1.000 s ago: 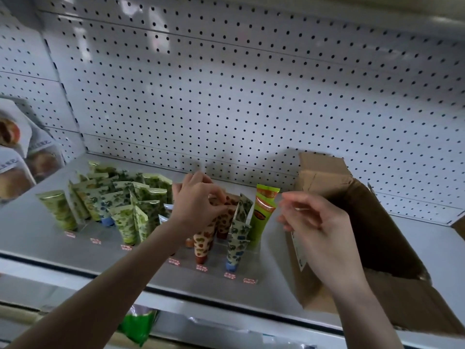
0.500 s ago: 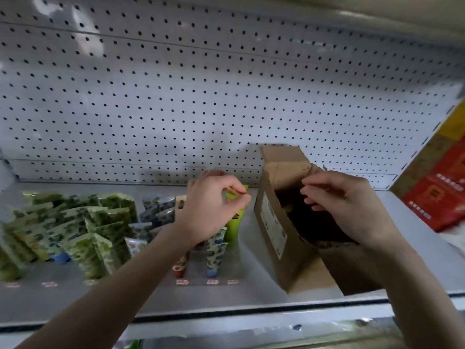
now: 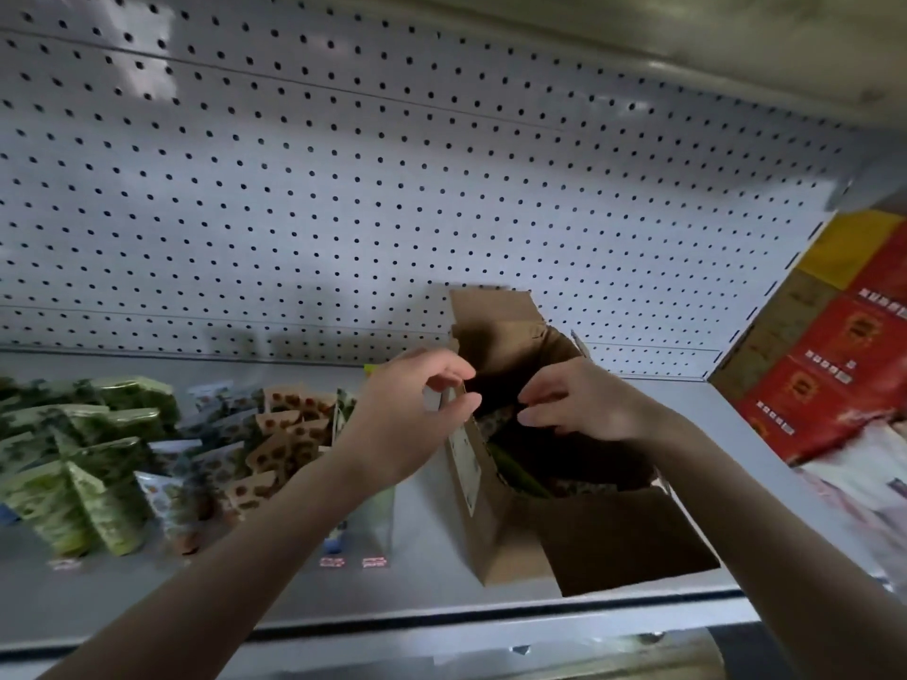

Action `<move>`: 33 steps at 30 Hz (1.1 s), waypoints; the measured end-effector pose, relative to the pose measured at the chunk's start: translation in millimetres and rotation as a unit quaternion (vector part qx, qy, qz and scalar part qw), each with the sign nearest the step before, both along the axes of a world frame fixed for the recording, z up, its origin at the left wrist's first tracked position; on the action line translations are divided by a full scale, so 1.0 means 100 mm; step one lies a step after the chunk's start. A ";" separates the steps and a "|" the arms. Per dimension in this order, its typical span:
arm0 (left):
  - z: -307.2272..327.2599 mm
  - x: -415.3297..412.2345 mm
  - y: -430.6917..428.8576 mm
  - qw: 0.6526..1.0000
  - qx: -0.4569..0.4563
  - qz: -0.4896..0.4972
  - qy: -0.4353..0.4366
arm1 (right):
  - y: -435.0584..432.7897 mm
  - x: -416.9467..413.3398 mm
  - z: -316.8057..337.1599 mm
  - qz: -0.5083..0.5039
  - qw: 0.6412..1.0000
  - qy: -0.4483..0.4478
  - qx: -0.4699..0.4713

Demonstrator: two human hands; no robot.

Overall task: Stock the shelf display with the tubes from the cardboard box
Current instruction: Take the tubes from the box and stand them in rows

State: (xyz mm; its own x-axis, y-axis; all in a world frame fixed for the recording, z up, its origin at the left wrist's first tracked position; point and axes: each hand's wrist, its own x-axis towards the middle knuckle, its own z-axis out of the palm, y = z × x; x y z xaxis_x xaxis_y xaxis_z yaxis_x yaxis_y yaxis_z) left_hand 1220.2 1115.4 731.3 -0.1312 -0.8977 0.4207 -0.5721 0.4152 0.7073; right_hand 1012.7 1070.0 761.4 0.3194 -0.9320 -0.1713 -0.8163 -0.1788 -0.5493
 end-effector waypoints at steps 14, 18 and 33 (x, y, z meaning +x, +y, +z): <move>-0.01 0.02 0.08 0.998 0.000 0.068 0.002 | -0.32 0.20 -0.48 0.078 0.948 0.296 0.093; -0.02 0.03 0.08 0.997 0.000 0.077 0.009 | -0.31 0.18 -0.51 0.083 0.954 0.262 0.117; 0.09 -0.06 0.12 0.998 -0.036 -0.047 0.026 | -0.13 -0.13 0.44 -0.109 0.946 -0.301 0.039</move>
